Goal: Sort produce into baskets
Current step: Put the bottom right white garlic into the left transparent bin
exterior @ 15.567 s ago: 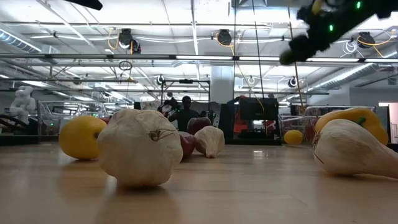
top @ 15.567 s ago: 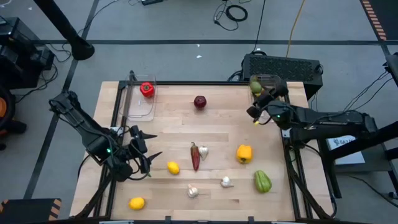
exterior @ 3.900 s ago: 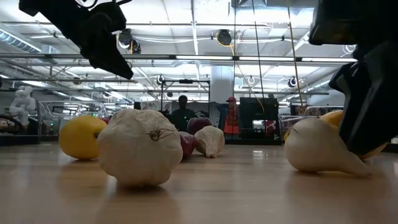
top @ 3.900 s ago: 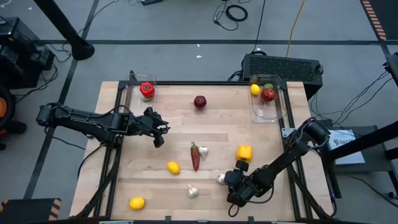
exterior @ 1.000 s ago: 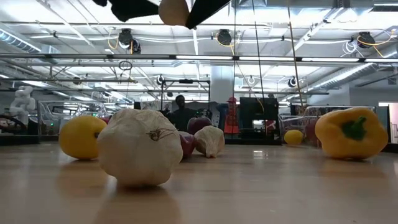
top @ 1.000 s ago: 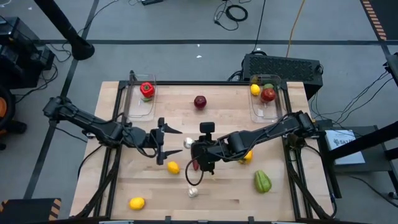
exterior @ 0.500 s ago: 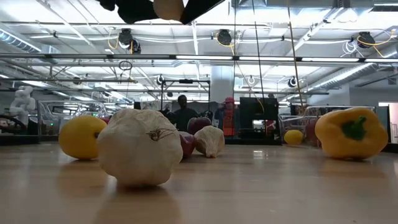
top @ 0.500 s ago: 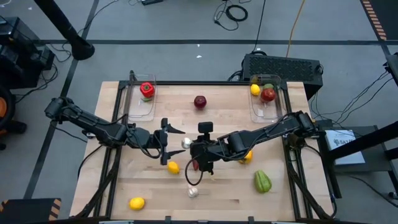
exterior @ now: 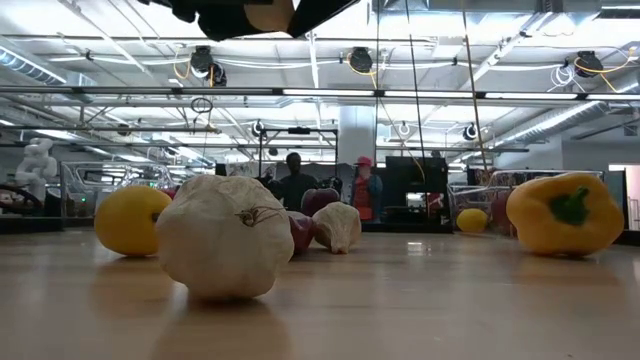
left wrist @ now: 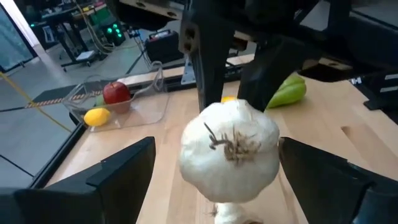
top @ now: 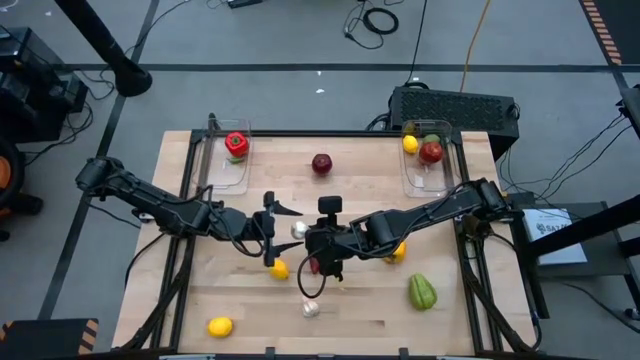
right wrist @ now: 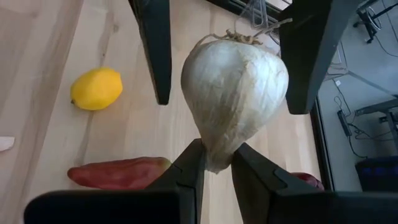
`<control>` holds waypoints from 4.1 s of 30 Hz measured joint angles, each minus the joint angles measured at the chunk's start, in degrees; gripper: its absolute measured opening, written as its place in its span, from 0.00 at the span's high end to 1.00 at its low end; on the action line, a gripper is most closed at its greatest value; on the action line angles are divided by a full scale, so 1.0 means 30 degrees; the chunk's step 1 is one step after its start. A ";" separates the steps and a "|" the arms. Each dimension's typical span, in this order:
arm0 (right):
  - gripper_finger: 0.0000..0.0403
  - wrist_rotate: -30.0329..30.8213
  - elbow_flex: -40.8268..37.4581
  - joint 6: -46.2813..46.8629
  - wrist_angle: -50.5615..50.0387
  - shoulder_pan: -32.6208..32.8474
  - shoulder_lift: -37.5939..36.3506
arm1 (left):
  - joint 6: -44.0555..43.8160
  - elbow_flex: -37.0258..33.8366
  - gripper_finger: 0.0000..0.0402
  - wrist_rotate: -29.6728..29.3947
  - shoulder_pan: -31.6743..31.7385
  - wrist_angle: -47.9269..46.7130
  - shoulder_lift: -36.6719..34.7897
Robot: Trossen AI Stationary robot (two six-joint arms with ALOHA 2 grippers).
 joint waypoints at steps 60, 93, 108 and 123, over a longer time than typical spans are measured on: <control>0.19 0.4151 -0.0029 0.6084 -0.5536 0.0776 -0.1471 | 0.1362 0.0000 0.45 -0.1917 -0.0004 -0.1087 -0.3376; 0.20 0.4670 -0.0015 0.6936 -0.6956 0.1693 -0.2688 | -0.9131 0.0000 0.45 -1.3848 0.8951 -1.8511 -0.7927; 0.20 0.4492 -0.0015 0.6645 -0.7104 0.1632 -0.2688 | -0.7510 0.0000 0.45 -0.5963 1.5626 -1.4845 -0.1907; 0.20 0.3971 -0.0015 0.7657 -0.7191 0.1632 -0.2688 | -0.4982 -0.0022 0.42 -0.4411 1.7817 -1.2416 0.2220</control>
